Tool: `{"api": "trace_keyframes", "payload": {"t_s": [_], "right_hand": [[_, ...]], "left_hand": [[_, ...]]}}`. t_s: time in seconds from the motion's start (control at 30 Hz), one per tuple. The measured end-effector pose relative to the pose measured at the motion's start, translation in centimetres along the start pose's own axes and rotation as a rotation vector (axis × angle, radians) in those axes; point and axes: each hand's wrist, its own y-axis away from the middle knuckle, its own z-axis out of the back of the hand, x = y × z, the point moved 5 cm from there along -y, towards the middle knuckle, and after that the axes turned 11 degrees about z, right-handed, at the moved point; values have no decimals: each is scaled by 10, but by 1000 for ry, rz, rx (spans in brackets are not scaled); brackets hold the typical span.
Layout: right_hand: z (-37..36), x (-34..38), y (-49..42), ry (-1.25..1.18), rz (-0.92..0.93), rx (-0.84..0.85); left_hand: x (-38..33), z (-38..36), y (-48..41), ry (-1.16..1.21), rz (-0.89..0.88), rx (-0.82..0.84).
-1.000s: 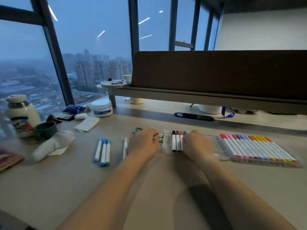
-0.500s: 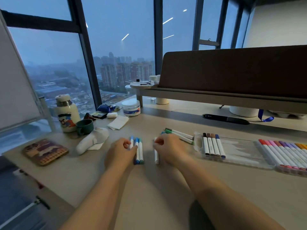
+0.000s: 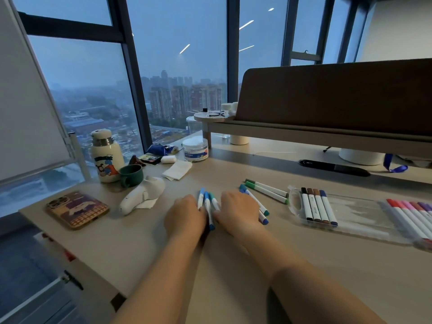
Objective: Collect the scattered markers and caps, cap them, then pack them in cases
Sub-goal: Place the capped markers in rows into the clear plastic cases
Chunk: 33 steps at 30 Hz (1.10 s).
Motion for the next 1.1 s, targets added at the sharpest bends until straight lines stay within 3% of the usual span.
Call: {"api": "trace_keyframes", "payload": {"t_s": [0.17,0.37,0.6,0.97,1.1], "right_hand": [[0,-8,2,-86,-48,-16],[8,-34,8,-624,-151,-221],[4,-35,7,-877,-192,-239],[9,-58,4,-979,-284,-324],[28,-88,4,-838,-271,-316]], "left_hand": [[-6,1,4,11,1,-5],[0,0,3,550,20,133],[0,-6,1,778,49,223],[-4,-3,2,808,44,207],[-17,0,9,536,-57,154]]}}
